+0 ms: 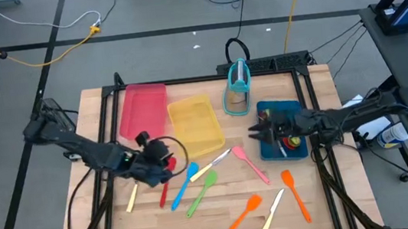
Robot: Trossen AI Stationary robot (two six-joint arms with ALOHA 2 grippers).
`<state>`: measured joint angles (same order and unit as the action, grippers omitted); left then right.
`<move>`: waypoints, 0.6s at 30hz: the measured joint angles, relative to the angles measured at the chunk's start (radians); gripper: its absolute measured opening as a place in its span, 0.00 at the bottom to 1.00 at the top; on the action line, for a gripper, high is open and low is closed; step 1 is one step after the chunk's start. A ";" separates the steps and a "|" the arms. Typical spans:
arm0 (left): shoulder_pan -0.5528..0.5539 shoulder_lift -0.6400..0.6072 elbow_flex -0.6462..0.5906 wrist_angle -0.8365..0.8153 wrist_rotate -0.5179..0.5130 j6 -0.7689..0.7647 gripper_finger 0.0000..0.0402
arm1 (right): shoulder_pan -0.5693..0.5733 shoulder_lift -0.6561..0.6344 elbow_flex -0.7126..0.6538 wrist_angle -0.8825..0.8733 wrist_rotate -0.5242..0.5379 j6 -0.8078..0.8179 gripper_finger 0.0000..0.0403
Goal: Pick & Place Kitchen Items
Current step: Put the left yellow knife into the red bin
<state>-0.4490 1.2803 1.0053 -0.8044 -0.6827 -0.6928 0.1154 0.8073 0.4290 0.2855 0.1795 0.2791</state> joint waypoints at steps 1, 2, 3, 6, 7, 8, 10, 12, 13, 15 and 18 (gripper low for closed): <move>-0.007 -0.024 -0.015 0.001 0.001 -0.021 0.34 | 0.013 0.028 0.000 0.023 0.000 -0.010 0.29; -0.013 -0.047 -0.034 -0.002 0.001 -0.045 0.34 | 0.025 0.056 0.000 0.052 0.001 -0.019 0.29; -0.019 -0.068 -0.057 -0.007 0.001 -0.069 0.34 | 0.036 0.082 0.000 0.074 0.000 -0.028 0.29; -0.025 -0.132 -0.144 -0.005 0.008 -0.166 0.34 | 0.061 0.169 0.000 0.174 0.001 -0.041 0.29; -0.025 -0.151 -0.178 -0.010 0.024 -0.207 0.34 | 0.066 0.194 0.000 0.204 0.000 -0.041 0.29; -0.024 -0.167 -0.208 -0.013 0.048 -0.253 0.34 | 0.071 0.216 0.000 0.230 0.001 -0.041 0.29; -0.022 -0.191 -0.267 -0.006 0.120 -0.361 0.34 | 0.077 0.265 0.000 0.295 0.001 -0.042 0.29; -0.022 -0.204 -0.308 -0.012 0.219 -0.469 0.34 | 0.077 0.297 0.000 0.320 0.000 -0.042 0.29; -0.022 -0.204 -0.321 -0.010 0.276 -0.512 0.34 | 0.077 0.312 0.000 0.333 0.000 -0.041 0.29; -0.022 -0.201 -0.343 -0.009 0.412 -0.570 0.34 | 0.077 0.336 0.000 0.354 0.002 -0.042 0.29; -0.023 -0.186 -0.362 -0.024 0.548 -0.625 0.34 | 0.077 0.359 0.000 0.363 0.001 -0.041 0.29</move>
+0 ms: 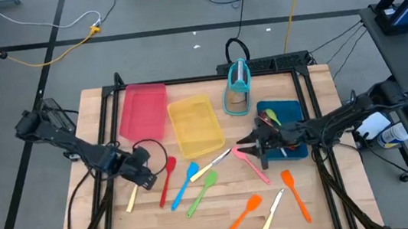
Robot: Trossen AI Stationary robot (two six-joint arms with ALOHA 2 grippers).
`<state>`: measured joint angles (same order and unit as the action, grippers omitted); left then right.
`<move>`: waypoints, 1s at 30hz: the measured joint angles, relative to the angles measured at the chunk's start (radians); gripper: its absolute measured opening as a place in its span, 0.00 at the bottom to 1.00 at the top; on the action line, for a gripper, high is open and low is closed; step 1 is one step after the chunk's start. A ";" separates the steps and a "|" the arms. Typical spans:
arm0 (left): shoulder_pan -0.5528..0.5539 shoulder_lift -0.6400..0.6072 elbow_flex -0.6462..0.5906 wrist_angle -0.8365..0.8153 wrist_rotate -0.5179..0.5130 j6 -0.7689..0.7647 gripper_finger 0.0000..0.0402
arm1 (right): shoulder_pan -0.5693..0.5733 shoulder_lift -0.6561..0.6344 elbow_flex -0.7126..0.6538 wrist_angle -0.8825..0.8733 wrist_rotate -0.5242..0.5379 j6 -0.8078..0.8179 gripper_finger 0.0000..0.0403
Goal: Pick & Place Kitchen Items
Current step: Put the left yellow knife into the red bin
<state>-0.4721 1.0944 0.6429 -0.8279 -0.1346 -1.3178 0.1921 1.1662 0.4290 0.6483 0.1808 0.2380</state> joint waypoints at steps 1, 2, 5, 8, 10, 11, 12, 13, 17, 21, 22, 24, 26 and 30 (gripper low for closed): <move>-0.001 0.003 -0.004 -0.019 0.020 -0.022 0.34 | 0.000 0.004 0.000 0.001 0.000 0.002 0.29; -0.002 0.008 -0.005 -0.042 0.029 -0.047 0.34 | 0.000 0.006 0.000 0.006 0.000 0.004 0.29; -0.004 0.025 -0.006 -0.128 0.059 -0.111 0.34 | 0.000 0.007 0.000 0.012 0.000 0.007 0.29; -0.015 0.048 -0.006 -0.176 0.111 -0.150 0.34 | 0.000 0.007 0.000 0.021 0.000 0.007 0.29; -0.028 0.067 -0.006 -0.181 0.143 -0.163 0.34 | 0.000 0.007 0.000 0.028 0.000 0.007 0.29; -0.036 0.078 -0.006 -0.179 0.153 -0.172 0.34 | 0.000 0.007 0.000 0.030 0.000 0.007 0.29; -0.045 0.089 -0.006 -0.172 0.161 -0.184 0.34 | 0.000 0.006 0.000 0.030 0.000 0.007 0.29; -0.055 0.102 -0.006 -0.164 0.167 -0.199 0.34 | 0.000 0.007 0.000 0.030 0.000 0.007 0.29; -0.100 0.156 -0.006 -0.149 0.201 -0.245 0.34 | 0.000 0.007 0.000 0.029 0.000 0.008 0.29; -0.141 0.204 -0.006 -0.131 0.232 -0.288 0.34 | 0.000 0.007 0.000 0.029 0.000 0.011 0.29; -0.150 0.214 -0.006 -0.112 0.236 -0.289 0.34 | 0.000 0.007 0.000 0.029 0.000 0.011 0.29; -0.166 0.232 -0.006 -0.069 0.240 -0.290 0.34 | 0.000 0.007 0.000 0.029 0.000 0.011 0.29; -0.178 0.252 -0.006 -0.036 0.239 -0.291 0.34 | 0.000 0.007 0.000 0.029 0.000 0.025 0.29; -0.196 0.297 -0.008 -0.032 0.240 -0.292 0.34 | 0.000 0.007 0.000 0.026 -0.001 0.032 0.29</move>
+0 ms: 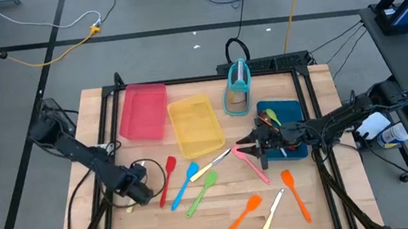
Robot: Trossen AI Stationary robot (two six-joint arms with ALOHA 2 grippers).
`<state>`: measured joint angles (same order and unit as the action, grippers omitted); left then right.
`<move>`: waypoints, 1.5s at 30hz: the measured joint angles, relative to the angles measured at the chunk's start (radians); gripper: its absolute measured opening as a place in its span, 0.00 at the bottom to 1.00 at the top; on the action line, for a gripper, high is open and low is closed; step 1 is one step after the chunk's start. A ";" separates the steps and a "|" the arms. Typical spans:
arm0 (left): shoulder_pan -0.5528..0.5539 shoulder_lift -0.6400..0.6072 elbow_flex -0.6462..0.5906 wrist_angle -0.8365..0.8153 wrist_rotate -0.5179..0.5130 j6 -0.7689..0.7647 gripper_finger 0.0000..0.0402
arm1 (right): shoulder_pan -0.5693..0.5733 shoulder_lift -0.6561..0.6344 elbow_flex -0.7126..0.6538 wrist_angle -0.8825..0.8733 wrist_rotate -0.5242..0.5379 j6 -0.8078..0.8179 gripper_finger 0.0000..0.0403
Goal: Pick & Place Kitchen Items
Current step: Put the left yellow knife into the red bin
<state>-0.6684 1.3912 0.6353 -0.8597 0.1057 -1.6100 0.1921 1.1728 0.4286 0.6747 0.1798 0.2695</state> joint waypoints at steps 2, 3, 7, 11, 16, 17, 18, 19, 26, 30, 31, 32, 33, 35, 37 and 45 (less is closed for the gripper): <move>-0.003 0.009 0.001 0.000 0.000 0.000 0.34 | 0.000 0.000 -0.001 -0.007 0.000 -0.020 0.29; -0.005 0.014 0.002 0.001 0.000 0.001 0.34 | 0.000 0.000 -0.001 -0.006 0.000 -0.024 0.29; -0.007 0.021 0.004 0.011 -0.019 0.004 0.34 | 0.000 0.000 -0.001 -0.006 0.000 -0.021 0.29; -0.014 0.022 0.001 0.073 -0.073 0.058 0.34 | 0.000 0.000 -0.001 -0.005 0.000 -0.021 0.29; -0.017 0.022 0.000 0.111 -0.122 0.098 0.34 | 0.000 0.000 -0.001 -0.005 0.000 -0.021 0.29; -0.017 0.022 0.001 0.110 -0.128 0.084 0.34 | 0.000 0.000 -0.001 -0.005 0.001 -0.021 0.29; -0.017 0.023 0.001 0.110 -0.134 0.072 0.34 | 0.000 0.000 -0.001 -0.005 0.001 -0.021 0.29; -0.017 0.024 0.001 0.111 -0.138 0.067 0.34 | 0.000 0.000 -0.001 -0.005 0.001 -0.021 0.29; -0.017 0.029 0.004 0.122 -0.152 0.075 0.13 | 0.000 0.000 -0.001 -0.005 0.001 -0.021 0.29; -0.014 0.028 0.004 0.122 -0.180 0.048 0.09 | 0.000 0.000 -0.001 -0.005 0.001 -0.026 0.29; -0.012 0.029 0.004 0.128 -0.201 0.031 0.09 | 0.000 0.000 -0.001 -0.005 0.001 -0.027 0.29; -0.009 0.029 0.003 0.137 -0.226 0.026 0.09 | 0.000 0.000 -0.001 -0.005 0.001 -0.027 0.29; -0.004 0.031 0.003 0.153 -0.268 0.029 0.09 | 0.000 0.000 -0.001 -0.005 0.001 -0.027 0.29; 0.010 0.034 0.013 0.178 -0.347 0.055 0.10 | 0.000 0.000 -0.001 -0.005 0.002 -0.025 0.29; 0.024 0.032 0.032 0.187 -0.403 0.105 0.10 | 0.000 0.000 -0.001 -0.002 0.002 -0.024 0.29; 0.166 0.014 0.107 0.177 -0.468 0.388 0.09 | 0.000 0.000 0.000 0.011 0.005 -0.023 0.29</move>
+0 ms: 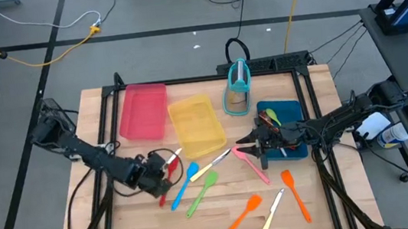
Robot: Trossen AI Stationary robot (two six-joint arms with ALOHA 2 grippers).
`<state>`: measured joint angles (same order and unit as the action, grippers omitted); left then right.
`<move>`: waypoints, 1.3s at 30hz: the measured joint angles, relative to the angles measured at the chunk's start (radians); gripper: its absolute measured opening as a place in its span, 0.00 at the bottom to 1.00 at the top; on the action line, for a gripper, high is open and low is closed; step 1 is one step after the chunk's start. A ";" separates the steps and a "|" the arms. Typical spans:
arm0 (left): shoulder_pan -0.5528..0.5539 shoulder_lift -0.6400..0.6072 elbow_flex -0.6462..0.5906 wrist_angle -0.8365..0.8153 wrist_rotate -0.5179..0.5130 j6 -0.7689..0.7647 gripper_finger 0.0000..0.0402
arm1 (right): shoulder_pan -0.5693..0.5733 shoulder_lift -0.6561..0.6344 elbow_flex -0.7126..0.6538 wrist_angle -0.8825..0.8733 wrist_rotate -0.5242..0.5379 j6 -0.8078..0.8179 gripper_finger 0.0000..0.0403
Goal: Pick & Place Kitchen Items
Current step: Put the left yellow knife into the red bin
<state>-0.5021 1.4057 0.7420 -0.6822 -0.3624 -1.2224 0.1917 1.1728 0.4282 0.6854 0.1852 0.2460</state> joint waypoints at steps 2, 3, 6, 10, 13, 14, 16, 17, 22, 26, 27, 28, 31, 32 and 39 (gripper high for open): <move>0.038 0.000 0.018 -0.004 -0.013 0.068 0.10 | 0.000 0.000 0.000 0.000 0.000 0.000 0.29; 0.056 0.000 0.028 -0.004 -0.023 0.101 0.10 | 0.000 0.000 0.000 0.000 0.000 -0.001 0.29; 0.111 0.000 0.064 0.002 -0.044 0.191 0.10 | 0.000 0.000 0.000 0.000 0.001 -0.001 0.29; 0.165 0.000 0.106 -0.008 -0.043 0.290 0.10 | 0.000 0.000 0.000 0.000 0.001 -0.001 0.29; 0.194 -0.001 0.143 -0.058 -0.043 0.360 0.10 | 0.000 0.000 0.000 0.000 0.001 0.000 0.29; 0.205 -0.001 0.158 -0.093 -0.046 0.375 0.10 | 0.000 0.000 0.000 -0.001 0.001 -0.001 0.29; 0.229 -0.001 0.191 -0.183 -0.072 0.386 0.10 | 0.000 0.000 0.000 -0.001 0.001 -0.001 0.29; 0.242 -0.001 0.210 -0.237 -0.094 0.386 0.10 | 0.000 0.000 0.000 -0.001 0.001 -0.001 0.29; 0.327 -0.002 0.297 -0.473 -0.234 0.388 0.10 | 0.000 0.000 0.000 -0.001 0.001 -0.001 0.29; 0.440 -0.002 0.318 -0.519 -0.274 0.467 0.10 | 0.000 0.000 0.000 -0.001 0.001 -0.001 0.29; 0.475 -0.002 0.318 -0.519 -0.272 0.493 0.10 | 0.000 0.000 0.000 -0.001 0.001 -0.001 0.29; 0.512 -0.002 0.318 -0.520 -0.269 0.515 0.10 | 0.000 0.000 0.000 -0.001 0.001 -0.001 0.29; 0.622 -0.002 0.318 -0.513 -0.268 0.586 0.11 | 0.000 0.000 0.000 -0.001 0.001 -0.001 0.29; 0.656 -0.002 0.316 -0.496 -0.268 0.620 0.11 | 0.000 0.000 0.000 -0.001 0.001 -0.001 0.29; 0.882 -0.002 0.242 -0.248 -0.099 0.874 0.10 | 0.000 0.000 0.000 -0.001 0.001 -0.001 0.29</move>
<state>0.3795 1.4041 0.9837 -0.9303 -0.4613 -0.3489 0.1913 1.1728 0.4282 0.6842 0.1860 0.2455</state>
